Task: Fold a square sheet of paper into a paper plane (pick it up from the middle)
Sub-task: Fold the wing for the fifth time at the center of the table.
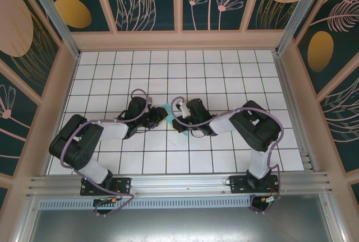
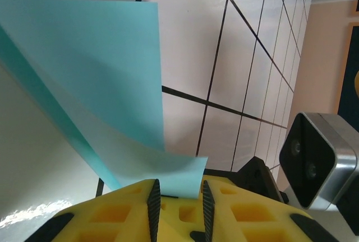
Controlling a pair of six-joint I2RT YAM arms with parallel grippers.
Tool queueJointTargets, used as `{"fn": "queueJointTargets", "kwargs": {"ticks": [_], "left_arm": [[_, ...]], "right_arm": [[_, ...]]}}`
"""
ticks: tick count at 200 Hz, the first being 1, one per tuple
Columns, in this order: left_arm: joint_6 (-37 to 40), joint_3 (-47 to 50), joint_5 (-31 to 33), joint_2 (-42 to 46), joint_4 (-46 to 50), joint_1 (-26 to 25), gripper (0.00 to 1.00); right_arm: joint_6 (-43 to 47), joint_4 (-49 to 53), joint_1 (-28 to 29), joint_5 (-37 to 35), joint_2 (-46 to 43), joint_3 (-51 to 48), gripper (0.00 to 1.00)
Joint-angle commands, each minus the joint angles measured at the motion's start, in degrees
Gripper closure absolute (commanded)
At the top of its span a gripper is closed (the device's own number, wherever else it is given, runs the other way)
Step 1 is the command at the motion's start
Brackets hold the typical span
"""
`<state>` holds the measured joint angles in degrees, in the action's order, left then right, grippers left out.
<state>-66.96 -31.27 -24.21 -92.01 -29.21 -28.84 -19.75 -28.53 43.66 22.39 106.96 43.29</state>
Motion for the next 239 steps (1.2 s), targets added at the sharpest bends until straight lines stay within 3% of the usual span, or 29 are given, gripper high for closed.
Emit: {"fn": "queueJointTargets", "kwargs": {"ticks": [1,97,239], "left_arm": [[-0.46,0.57,-1.19,-1.30,-2.70,-0.34,0.71],[0.27,-0.82,-1.48,-4.71,-4.54,-0.43,0.75],[1.80,-2.22,-0.67,-8.89,-2.76,-0.43,0.78]], "right_arm": [[-1.43,-0.25,-0.80,3.05,1.98,1.26,1.00],[-1.17,2.25,-1.71,4.23,2.98,1.89,0.99],[-0.37,10.04,-3.48,8.57,-0.43,4.87,0.84]]}}
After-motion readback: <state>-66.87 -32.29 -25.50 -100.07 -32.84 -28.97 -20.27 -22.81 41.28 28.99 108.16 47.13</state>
